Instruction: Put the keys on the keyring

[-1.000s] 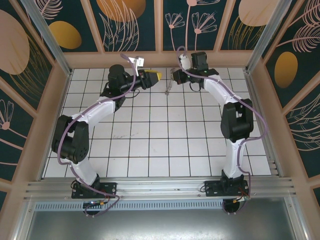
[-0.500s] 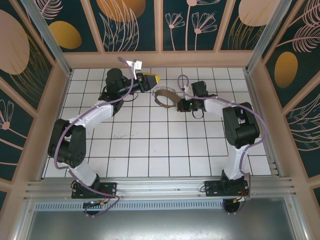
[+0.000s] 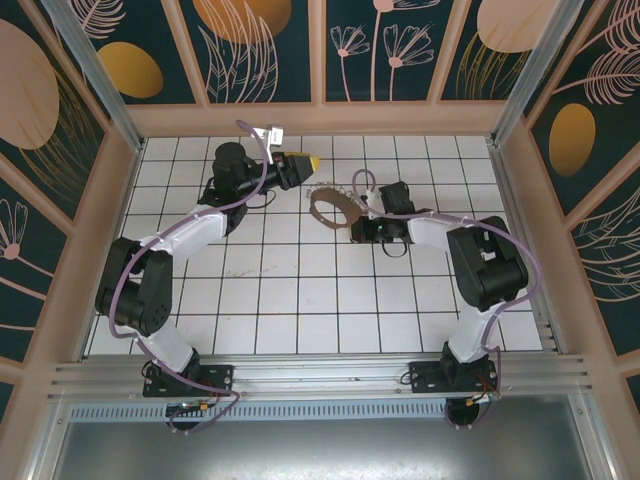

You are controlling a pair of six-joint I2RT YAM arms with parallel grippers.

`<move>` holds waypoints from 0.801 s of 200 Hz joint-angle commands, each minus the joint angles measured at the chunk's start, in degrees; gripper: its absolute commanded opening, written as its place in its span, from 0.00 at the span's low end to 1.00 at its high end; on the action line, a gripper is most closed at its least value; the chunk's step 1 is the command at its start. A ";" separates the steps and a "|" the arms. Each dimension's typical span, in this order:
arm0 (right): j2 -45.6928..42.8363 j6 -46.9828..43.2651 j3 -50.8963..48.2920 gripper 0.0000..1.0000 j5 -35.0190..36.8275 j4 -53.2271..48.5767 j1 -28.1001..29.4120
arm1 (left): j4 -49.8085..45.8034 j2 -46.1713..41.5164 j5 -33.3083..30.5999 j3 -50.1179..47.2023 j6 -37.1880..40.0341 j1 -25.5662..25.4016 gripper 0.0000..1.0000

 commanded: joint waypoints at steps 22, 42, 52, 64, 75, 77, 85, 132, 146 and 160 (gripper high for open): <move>-6.81 0.29 -3.74 0.37 -6.11 1.21 0.83 | 0.71 -2.34 -0.14 -0.66 0.69 0.40 0.57; -13.36 0.65 -5.43 0.56 -6.91 0.67 0.62 | 0.12 -3.25 -0.22 -0.91 0.98 0.42 0.69; -17.11 0.99 -5.74 0.64 -6.24 0.10 0.11 | -0.18 -3.87 -0.57 -1.16 1.16 0.38 0.80; -21.22 1.18 -5.52 0.80 -5.64 -1.04 -1.10 | -0.85 -4.95 -1.15 -1.54 1.82 0.38 0.98; -24.54 1.05 -5.15 0.92 -4.66 -2.21 -2.50 | -1.84 -5.99 -2.00 -1.88 2.51 0.38 0.98; -25.14 1.06 -5.06 0.93 -4.44 -2.37 -2.86 | -2.08 -6.12 -2.17 -1.95 2.80 0.41 0.98; -27.17 1.14 -4.66 0.95 -2.87 -3.09 -4.10 | -3.20 -7.16 -3.27 -2.19 3.52 0.38 0.98; -35.84 3.25 -5.20 0.99 14.42 -0.68 -13.80 | -2.84 -19.00 -25.97 -12.75 12.87 0.38 0.99; -36.28 3.86 -6.33 0.99 19.53 1.24 -16.94 | 3.76 -24.88 -34.61 -21.31 18.89 0.48 0.99; -37.07 4.76 -10.46 0.99 22.77 7.89 -20.01 | 8.18 -30.17 -44.32 -28.72 25.50 0.51 0.99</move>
